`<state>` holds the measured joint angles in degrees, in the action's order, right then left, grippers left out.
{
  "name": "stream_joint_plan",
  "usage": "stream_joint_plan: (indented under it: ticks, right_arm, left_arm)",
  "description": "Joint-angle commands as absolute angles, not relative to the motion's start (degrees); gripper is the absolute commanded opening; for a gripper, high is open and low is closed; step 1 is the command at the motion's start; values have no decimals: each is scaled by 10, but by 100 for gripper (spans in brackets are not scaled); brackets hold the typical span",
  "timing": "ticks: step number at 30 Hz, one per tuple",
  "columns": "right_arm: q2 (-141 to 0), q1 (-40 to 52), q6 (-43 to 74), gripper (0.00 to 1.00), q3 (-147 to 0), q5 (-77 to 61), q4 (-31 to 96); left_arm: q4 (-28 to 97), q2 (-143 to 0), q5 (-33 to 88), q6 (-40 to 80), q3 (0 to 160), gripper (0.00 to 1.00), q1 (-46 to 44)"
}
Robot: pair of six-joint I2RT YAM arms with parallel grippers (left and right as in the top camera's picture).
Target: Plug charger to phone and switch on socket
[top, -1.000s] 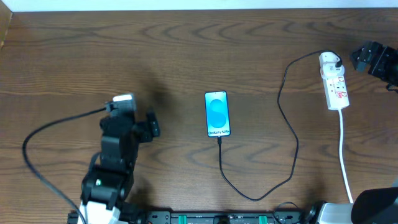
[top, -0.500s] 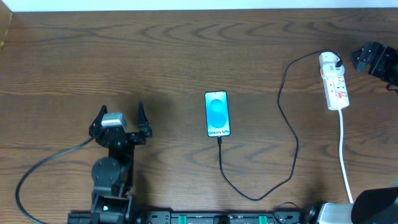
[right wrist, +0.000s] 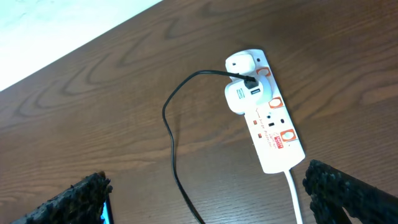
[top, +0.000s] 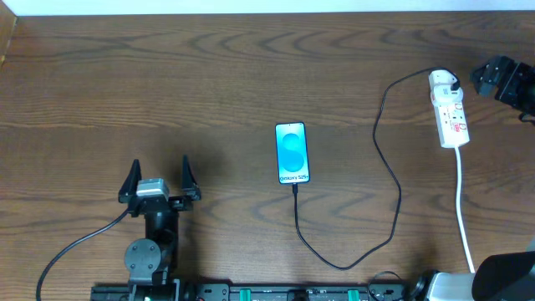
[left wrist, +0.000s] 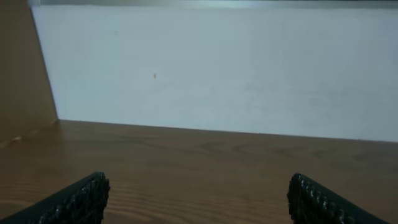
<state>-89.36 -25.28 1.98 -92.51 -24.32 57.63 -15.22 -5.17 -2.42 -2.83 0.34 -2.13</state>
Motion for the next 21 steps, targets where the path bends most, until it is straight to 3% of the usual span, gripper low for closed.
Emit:
stream_joint_plan:
  ticks: [1,11,21]
  right_arm:
    - [-890,-250,23,99,-927,-243,577]
    - [-890,-250,23,99,-927,-243,576]
    - [-890,-250,23,99,-927,-243,576]
  left_arm:
    - [-126,-31,27,-63,2,92,1]
    - [35,-1,41,-66,2,92,20]
    - [41,-1,34,-44,2,92,26]
